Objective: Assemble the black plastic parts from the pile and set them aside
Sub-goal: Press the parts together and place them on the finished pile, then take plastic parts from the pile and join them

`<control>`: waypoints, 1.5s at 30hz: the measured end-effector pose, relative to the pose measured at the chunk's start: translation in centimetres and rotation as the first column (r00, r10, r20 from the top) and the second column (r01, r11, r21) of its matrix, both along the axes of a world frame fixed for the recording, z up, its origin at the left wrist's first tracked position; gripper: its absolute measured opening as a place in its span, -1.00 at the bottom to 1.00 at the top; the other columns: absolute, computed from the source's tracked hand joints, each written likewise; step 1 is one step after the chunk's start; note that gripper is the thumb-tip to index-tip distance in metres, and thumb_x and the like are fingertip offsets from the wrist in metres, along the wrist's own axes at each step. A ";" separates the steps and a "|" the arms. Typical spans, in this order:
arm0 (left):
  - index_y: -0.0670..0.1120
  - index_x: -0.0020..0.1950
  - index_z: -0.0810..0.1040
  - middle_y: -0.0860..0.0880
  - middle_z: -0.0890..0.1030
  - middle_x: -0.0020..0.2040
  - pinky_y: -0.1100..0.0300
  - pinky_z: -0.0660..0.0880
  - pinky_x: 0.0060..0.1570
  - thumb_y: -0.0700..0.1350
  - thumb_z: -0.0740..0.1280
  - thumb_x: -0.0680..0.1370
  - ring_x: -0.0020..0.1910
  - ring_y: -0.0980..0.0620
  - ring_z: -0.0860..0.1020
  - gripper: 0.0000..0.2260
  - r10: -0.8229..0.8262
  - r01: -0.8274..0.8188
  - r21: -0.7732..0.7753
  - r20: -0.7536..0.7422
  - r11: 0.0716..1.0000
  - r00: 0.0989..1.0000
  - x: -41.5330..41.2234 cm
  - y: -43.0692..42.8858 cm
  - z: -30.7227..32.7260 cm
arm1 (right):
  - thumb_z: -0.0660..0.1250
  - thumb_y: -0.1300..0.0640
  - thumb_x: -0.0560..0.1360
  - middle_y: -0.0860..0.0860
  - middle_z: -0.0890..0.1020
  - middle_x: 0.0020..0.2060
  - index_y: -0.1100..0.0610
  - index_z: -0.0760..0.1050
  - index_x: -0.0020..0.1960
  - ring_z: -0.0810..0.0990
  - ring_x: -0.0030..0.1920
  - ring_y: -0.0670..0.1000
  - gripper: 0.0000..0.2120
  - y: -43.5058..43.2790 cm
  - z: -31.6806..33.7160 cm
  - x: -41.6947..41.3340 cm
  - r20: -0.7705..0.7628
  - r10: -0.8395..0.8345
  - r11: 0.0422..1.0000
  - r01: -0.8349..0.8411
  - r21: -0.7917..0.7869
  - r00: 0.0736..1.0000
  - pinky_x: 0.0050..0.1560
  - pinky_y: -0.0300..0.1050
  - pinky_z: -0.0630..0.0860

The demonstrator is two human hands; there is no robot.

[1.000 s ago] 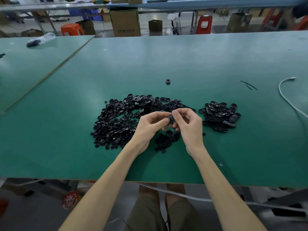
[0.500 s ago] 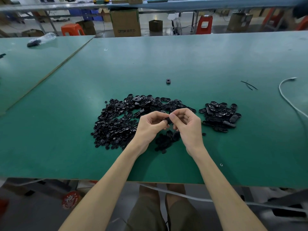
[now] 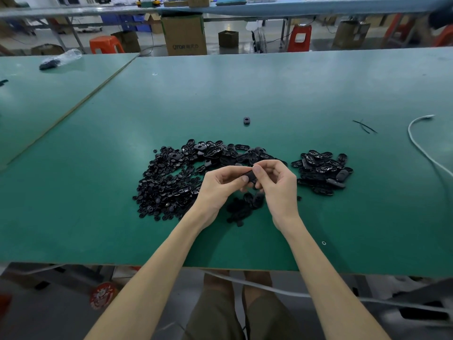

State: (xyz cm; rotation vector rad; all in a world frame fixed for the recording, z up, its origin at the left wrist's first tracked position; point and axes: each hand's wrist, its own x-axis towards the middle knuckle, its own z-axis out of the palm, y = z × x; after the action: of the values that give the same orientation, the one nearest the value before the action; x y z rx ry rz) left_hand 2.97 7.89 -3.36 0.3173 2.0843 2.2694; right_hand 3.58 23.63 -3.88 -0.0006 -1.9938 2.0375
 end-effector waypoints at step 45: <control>-0.04 0.01 0.74 -0.13 0.55 0.09 -0.08 0.47 0.29 -0.09 0.54 0.52 0.19 -0.16 0.51 -0.90 0.262 -0.300 -0.873 -0.208 0.385 0.942 -3.8 -4.3 3.4 | 0.41 0.21 0.62 -0.04 0.70 -0.10 0.08 0.60 0.08 0.70 -0.12 -0.06 -0.93 -0.7 0.8 0.4 0.062 -0.012 0.977 -0.002 0.213 0.998 0.02 0.07 0.67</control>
State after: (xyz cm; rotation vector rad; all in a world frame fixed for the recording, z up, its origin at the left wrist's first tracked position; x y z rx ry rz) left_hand -0.79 3.57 0.00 -0.0884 3.1576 0.8375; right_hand 3.94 22.95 -3.10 -0.0250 -2.2396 1.8313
